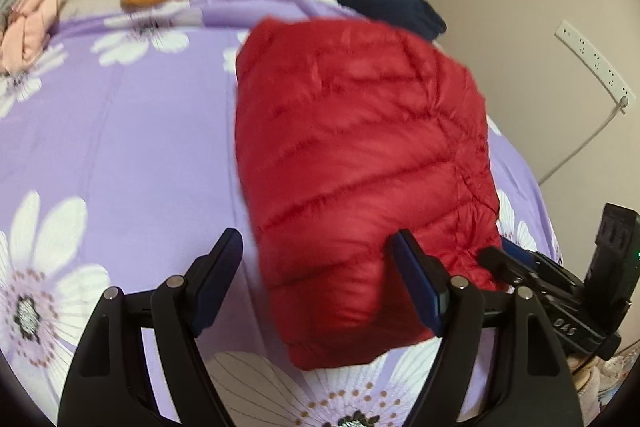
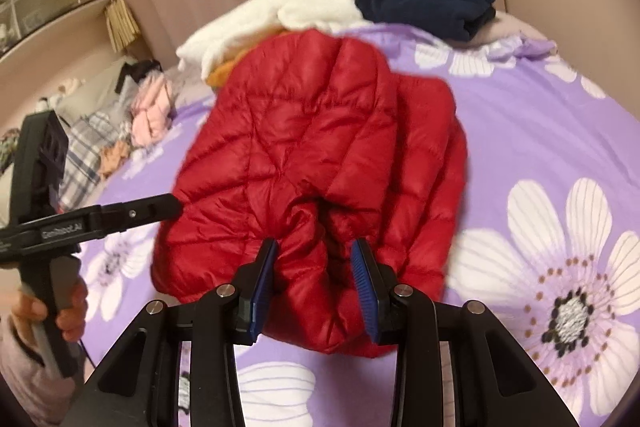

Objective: Fold large clothes
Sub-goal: 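Grip the bundle end with both grippers and press it flat, then grasp the bundle end with both grippers and lift it up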

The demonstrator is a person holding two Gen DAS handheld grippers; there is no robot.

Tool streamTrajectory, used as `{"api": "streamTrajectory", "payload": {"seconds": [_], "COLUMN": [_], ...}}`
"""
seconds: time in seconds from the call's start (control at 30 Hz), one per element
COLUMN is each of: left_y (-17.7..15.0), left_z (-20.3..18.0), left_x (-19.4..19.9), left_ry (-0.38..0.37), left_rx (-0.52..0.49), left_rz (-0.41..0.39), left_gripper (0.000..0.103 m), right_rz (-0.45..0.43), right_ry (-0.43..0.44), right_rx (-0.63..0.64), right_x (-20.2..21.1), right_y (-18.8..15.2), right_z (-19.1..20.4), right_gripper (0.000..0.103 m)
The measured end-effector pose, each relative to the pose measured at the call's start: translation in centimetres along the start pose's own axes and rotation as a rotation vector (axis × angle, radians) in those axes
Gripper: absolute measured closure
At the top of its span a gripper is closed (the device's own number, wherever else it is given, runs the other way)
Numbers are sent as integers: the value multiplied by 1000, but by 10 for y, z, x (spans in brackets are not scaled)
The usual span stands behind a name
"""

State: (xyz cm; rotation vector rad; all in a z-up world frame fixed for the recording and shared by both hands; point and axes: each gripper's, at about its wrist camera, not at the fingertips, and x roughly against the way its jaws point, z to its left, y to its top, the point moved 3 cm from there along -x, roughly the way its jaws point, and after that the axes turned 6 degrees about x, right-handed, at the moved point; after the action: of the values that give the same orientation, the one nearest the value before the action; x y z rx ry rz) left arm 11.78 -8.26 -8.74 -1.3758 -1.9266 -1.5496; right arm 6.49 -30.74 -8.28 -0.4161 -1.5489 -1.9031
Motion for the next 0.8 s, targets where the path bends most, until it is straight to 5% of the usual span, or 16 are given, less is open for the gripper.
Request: {"api": "streamTrajectory", "payload": {"seconds": [0.17, 0.23, 0.27, 0.8], "left_y": [16, 20, 22, 36], "left_z": [10, 13, 12, 16], "left_x": [-3, -7, -8, -50], "left_ry": [7, 10, 10, -74], "left_rx": [22, 25, 24, 59], "left_rz": [-16, -10, -9, 62], "left_gripper": [25, 25, 25, 13], "right_rz": [-44, -48, -55, 55], "right_ry": [11, -8, -8, 125], "right_rx": [-75, -113, -130, -375], "right_x": [0, -2, -3, -57], "right_y": [16, 21, 23, 13], "right_z": [-11, -20, -22, -57], "right_gripper": [52, 29, 27, 10]}}
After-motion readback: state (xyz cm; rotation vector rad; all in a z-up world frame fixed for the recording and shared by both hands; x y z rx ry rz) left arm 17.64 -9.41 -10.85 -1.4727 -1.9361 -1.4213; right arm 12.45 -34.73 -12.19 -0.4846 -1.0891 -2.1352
